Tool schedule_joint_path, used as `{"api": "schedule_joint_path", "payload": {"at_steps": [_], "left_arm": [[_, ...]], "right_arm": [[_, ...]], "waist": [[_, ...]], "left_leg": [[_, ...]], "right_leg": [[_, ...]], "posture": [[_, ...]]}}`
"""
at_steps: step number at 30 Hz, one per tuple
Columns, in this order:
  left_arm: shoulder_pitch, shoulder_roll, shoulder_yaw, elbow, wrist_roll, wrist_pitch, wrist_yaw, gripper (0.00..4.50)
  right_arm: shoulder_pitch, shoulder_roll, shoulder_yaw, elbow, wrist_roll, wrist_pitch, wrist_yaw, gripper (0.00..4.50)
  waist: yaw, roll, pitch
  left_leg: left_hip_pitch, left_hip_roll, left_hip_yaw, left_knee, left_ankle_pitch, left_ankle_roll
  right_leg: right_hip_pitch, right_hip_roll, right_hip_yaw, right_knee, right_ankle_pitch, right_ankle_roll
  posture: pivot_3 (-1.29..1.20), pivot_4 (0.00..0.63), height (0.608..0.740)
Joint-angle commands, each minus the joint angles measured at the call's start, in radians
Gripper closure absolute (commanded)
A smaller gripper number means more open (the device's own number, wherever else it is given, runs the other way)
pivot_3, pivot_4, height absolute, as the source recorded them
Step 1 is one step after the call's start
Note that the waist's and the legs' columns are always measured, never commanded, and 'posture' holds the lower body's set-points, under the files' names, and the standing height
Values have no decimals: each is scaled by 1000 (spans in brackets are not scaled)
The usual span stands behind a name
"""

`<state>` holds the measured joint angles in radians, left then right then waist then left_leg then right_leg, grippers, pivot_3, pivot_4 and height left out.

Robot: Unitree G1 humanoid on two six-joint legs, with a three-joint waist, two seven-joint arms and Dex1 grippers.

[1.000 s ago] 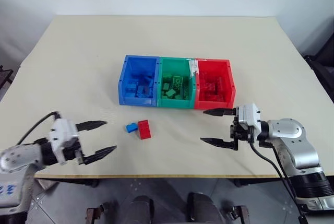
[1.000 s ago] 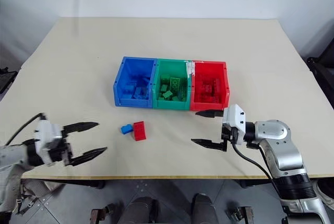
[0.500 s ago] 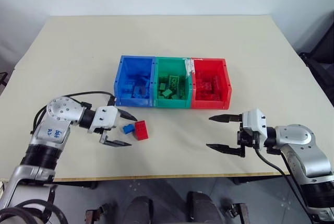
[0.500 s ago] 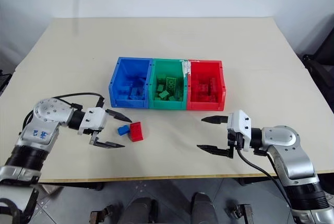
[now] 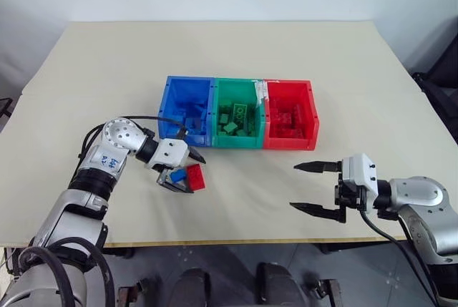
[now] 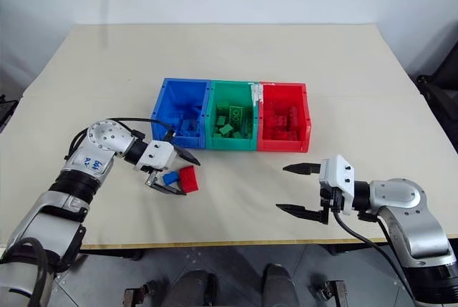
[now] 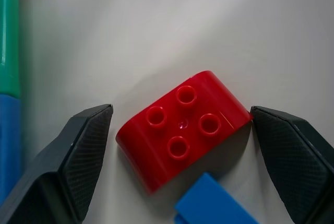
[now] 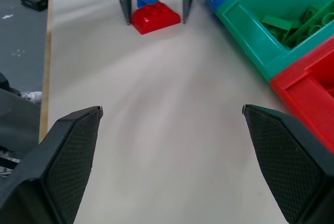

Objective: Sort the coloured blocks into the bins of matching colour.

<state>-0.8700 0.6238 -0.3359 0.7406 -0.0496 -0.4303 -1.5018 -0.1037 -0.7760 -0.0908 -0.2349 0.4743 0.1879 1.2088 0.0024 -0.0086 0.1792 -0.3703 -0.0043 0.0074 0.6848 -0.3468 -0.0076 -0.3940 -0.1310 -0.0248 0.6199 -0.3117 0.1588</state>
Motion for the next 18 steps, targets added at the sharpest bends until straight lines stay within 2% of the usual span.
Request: {"api": "schedule_joint_path", "payload": {"at_steps": [1,9,18], "left_arm": [[-19,-23,-23,59,30,-27,-73,624],[-17,-67,-10,70,2,-29,-71,2936],[-20,-121,57,9,-66,16,-28,3006]], "right_arm": [[18,-23,-34,-39,23,4,5,0],[40,-25,-45,-48,20,2,-6,0],[56,-14,-50,-52,23,-1,-31,0]], "waist": [[2,0,0],[19,0,0],[21,0,0]], "left_leg": [[0,0,0,0,0,0],[0,0,0,2,0,0],[-1,-1,0,3,-1,1]], "right_leg": [[0,0,0,0,0,0],[1,0,0,0,1,1],[1,0,0,0,1,1]], "posture": [[0,150,740],[0,150,740],[0,150,740]]}}
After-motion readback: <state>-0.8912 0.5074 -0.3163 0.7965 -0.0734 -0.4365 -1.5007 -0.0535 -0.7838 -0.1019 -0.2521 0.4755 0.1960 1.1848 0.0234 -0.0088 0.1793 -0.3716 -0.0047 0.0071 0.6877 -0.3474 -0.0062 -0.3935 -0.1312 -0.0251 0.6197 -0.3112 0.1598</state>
